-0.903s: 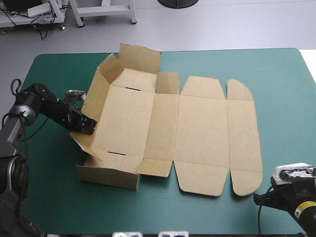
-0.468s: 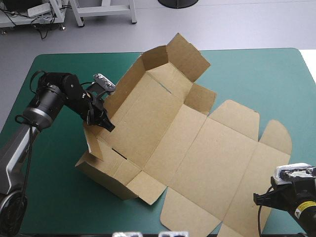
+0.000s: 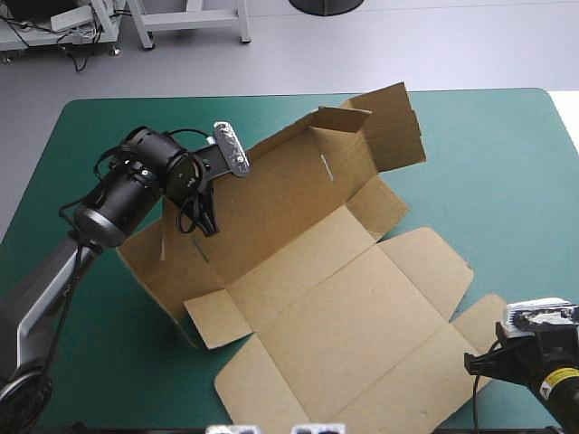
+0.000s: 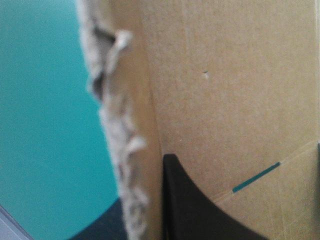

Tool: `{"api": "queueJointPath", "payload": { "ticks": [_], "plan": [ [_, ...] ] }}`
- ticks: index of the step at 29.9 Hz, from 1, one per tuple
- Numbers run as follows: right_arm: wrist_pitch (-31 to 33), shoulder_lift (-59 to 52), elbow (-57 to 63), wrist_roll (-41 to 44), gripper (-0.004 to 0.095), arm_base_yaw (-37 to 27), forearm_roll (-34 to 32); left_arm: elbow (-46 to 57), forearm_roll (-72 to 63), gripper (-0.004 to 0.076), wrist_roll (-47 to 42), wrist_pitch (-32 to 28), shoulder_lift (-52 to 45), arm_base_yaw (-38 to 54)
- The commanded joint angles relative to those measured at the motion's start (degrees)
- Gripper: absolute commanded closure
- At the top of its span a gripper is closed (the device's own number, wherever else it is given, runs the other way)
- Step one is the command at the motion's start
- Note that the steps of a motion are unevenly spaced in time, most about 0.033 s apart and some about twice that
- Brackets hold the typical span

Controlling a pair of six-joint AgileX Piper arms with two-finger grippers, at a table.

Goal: Fold the box

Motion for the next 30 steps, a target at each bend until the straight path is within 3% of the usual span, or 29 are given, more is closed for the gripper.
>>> {"api": "queueJointPath", "payload": {
  "ticks": [1, 14, 18, 30],
  "plan": [
    [-3.81, 0.56, -1.31, -0.25, 0.0921, -0.47, -1.36, -2.00, 4.91, 0.0734, 2.91, -6.63, -2.52, -3.14],
    [-7.09, 0.56, -1.31, -0.25, 0.0921, -0.47, -1.59, -2.00, 9.02, 0.0734, 9.95, -12.65, -2.52, -8.86],
    [-7.06, 0.56, -1.31, -0.25, 0.0921, -0.47, -2.91, -2.00, 9.79, 0.0734, 9.95, -17.84, -2.52, -9.75],
    [-6.08, 0.56, -7.96, 2.72, 0.0921, -0.47, -3.50, 3.07, 20.05, 0.0734, 6.23, -26.01, -2.17, -15.63]
  ]
}}
